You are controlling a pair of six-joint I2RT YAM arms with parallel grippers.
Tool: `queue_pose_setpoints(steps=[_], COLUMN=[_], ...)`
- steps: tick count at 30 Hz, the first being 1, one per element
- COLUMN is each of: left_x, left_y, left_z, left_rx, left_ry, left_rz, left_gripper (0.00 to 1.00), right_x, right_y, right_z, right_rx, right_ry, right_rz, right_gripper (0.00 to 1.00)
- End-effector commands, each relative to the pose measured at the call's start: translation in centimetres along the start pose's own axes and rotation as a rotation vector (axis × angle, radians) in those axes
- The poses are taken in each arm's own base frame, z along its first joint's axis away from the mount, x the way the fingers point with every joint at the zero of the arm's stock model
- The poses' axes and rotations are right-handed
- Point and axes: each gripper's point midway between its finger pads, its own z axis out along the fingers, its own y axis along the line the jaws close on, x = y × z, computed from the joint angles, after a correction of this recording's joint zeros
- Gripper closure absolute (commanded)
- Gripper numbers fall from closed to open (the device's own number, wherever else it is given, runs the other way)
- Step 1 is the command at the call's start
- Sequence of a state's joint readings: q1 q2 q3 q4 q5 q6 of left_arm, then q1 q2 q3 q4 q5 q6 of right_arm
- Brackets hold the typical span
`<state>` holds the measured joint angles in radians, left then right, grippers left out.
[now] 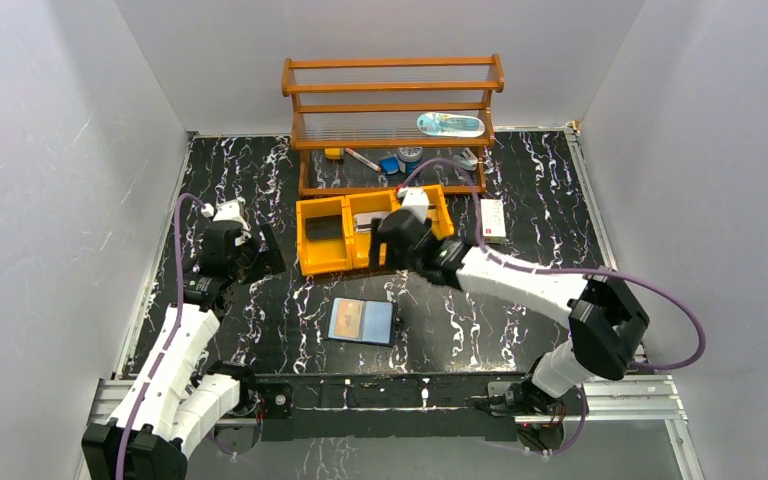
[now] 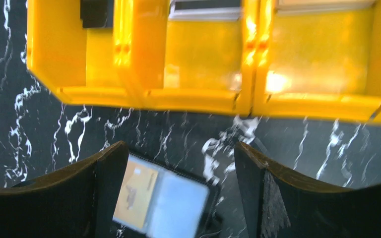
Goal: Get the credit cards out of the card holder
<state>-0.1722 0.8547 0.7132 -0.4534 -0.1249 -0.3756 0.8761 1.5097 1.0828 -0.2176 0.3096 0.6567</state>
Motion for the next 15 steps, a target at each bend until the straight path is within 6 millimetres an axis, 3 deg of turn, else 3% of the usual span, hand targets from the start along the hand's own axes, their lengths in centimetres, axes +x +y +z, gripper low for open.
queue_pose_setpoints(steps=[1, 7, 11, 15], left_x=[-0.4, -0.6, -0.9, -0.8], left_y=[0.6, 1.0, 1.2, 1.2], left_z=[-0.4, -0.6, -0.8, -0.8], left_rx=[-0.028, -0.049, -0.059, -0.06], left_ry=[-0.026, -0.04, -0.056, -0.057], left_rz=[-0.008, -0.015, -0.02, -0.022], left_gripper=[0.02, 0.02, 0.02, 0.02], right_x=[-0.4, 3.4, 6.5, 8.8], right_y=[1.7, 3.2, 5.2, 7.0], right_z=[-3.8, -3.6, -2.0, -0.7], right_rx=[0.22, 0.281, 0.197, 0.118], right_ry=[-0.258, -0.199, -0.107, -0.025], right_rz=[0.058, 0.081, 0.124, 0.153], right_gripper=[0.13, 0.08, 0.07, 0.12])
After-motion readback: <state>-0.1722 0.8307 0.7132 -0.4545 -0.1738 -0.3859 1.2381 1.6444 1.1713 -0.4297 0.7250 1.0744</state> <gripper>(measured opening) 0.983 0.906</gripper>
